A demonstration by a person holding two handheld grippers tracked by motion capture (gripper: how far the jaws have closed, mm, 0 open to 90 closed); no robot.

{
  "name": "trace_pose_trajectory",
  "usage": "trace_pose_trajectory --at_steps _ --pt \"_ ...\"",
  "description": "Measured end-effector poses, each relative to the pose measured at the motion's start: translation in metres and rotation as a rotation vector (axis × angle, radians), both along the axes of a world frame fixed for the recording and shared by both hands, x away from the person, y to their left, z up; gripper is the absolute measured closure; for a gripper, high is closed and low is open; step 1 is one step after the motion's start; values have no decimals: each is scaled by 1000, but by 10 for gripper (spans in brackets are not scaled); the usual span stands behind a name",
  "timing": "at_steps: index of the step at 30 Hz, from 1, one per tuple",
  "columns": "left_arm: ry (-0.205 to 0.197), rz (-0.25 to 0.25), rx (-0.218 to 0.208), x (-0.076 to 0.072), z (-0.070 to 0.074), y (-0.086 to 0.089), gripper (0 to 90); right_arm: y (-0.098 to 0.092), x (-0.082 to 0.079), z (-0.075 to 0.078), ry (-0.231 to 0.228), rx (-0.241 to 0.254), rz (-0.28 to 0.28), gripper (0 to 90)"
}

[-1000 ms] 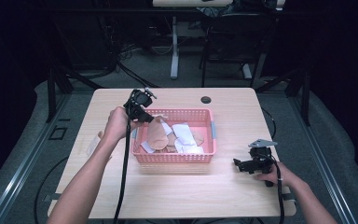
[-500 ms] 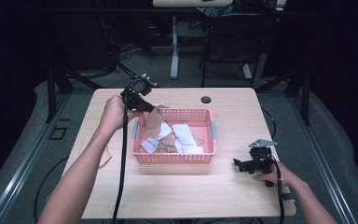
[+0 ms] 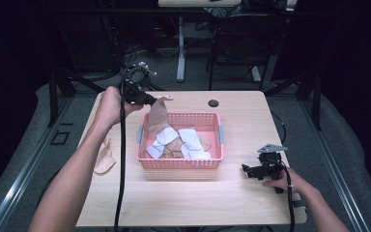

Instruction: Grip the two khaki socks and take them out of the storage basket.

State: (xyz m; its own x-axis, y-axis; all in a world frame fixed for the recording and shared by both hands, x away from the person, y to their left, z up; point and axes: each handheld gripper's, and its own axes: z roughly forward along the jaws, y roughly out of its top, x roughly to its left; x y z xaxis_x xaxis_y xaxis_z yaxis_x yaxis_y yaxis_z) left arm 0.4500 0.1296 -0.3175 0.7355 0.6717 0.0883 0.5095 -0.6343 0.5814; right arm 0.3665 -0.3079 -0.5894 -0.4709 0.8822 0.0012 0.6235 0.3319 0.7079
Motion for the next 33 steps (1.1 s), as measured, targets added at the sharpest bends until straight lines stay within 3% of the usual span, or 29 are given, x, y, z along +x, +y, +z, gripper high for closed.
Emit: trace_pose_trajectory --at_steps 10,19,26,33 --pt "-34 54 -24 -4 23 31 879 0 0 0 0 0 0 0" --pt "-44 114 -31 -8 33 65 878 0 0 0 -3 6 2 0" --pt "-36 169 -21 -12 32 92 878 0 0 0 0 0 0 0" --pt "-14 221 -8 -14 21 119 878 0 0 0 -2 -1 0 0"
